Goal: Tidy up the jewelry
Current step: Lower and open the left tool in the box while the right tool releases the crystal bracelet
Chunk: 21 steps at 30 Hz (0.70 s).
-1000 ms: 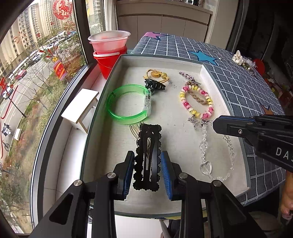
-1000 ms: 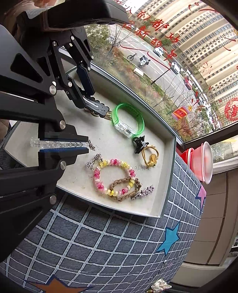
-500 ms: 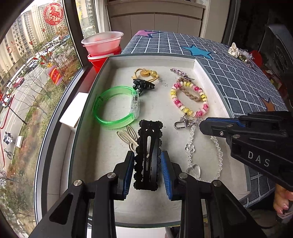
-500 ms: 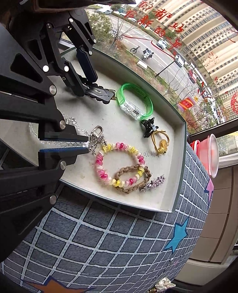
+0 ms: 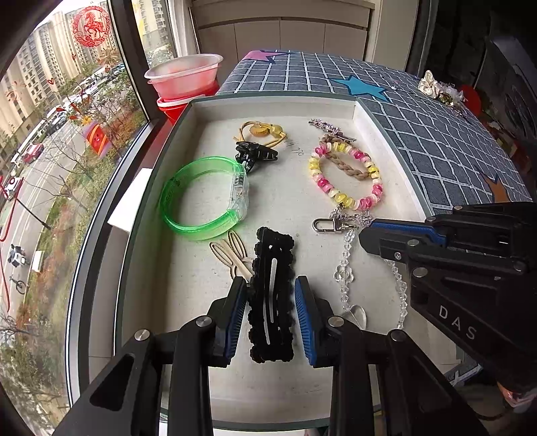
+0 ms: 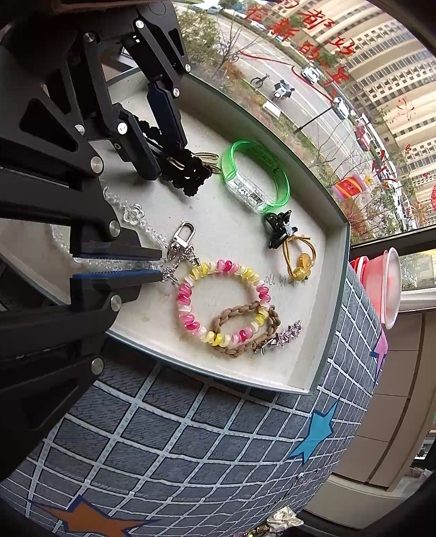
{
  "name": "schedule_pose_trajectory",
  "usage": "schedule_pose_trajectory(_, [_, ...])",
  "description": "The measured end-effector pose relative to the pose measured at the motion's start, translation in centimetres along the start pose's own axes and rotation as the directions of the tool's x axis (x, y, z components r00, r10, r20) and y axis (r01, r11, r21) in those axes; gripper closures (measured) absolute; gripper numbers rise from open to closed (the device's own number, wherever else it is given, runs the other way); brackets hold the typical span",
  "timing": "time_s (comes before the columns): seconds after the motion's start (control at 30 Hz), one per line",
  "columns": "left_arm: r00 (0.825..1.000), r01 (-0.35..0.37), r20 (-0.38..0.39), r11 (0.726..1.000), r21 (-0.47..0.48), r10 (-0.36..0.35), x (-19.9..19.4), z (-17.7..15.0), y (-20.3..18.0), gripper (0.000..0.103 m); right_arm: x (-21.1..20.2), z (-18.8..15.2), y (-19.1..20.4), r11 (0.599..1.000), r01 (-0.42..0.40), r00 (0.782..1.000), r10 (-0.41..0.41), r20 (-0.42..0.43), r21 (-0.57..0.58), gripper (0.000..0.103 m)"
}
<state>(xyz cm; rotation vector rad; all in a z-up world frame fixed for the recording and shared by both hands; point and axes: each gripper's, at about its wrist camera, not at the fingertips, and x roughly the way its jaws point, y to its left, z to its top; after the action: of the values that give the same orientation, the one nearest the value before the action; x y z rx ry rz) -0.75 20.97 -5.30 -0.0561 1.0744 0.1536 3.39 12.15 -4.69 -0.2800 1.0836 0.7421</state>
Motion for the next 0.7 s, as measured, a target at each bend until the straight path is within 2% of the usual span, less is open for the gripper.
schedule_pose_trajectory(0.5, [1.0,0.012,-0.006,1.0,-0.025,-0.013,-0.06,-0.21,0.44,0.065,0.24,0.1,0.1,1.0,0.006,1.0,-0.006,-0.01,-0.015,0.097])
schedule_pose_trajectory(0.7, [1.0,0.017,-0.002,0.999,-0.029,-0.017,-0.19,-0.39,0.54,0.065,0.18,0.12,-0.34,1.0,-0.023,1.0,0.023,-0.02,0.017,0.097])
